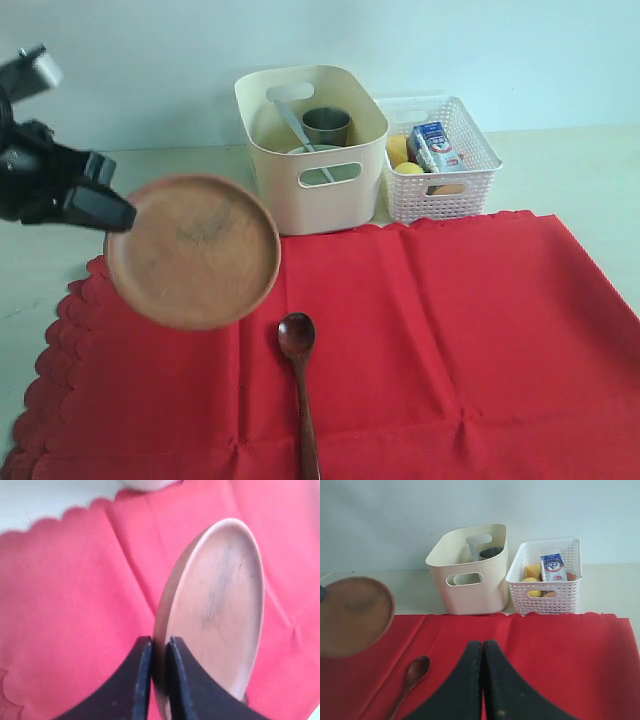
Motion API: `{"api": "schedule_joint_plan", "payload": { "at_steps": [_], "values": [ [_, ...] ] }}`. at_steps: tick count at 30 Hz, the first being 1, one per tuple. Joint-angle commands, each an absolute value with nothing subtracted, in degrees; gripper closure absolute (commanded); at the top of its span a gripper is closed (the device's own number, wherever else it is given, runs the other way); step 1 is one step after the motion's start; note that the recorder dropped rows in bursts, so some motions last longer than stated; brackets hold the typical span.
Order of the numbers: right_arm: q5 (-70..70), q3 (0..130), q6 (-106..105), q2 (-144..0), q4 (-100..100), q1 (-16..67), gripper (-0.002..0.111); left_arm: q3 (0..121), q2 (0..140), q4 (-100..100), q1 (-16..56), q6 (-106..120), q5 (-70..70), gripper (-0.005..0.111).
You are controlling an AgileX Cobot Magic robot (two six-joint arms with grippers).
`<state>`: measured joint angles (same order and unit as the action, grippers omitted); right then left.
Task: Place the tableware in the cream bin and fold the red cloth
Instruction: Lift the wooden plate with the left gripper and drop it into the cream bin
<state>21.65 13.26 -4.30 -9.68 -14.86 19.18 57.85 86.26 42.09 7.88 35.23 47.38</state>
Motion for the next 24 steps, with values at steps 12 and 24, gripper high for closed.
{"api": "schedule_joint_plan", "payload": {
  "at_steps": [12, 24],
  "values": [
    [21.25, 12.95, -4.71, -9.50, -16.60, 19.04, 0.108, 87.96, 101.95, 46.10, 14.25, 32.69, 23.67, 0.107],
    [21.25, 12.95, -4.82, -9.50, -16.71, 19.04, 0.108, 113.43, 129.37, 43.46, 15.33, 35.74, 29.28, 0.102]
  ]
}}
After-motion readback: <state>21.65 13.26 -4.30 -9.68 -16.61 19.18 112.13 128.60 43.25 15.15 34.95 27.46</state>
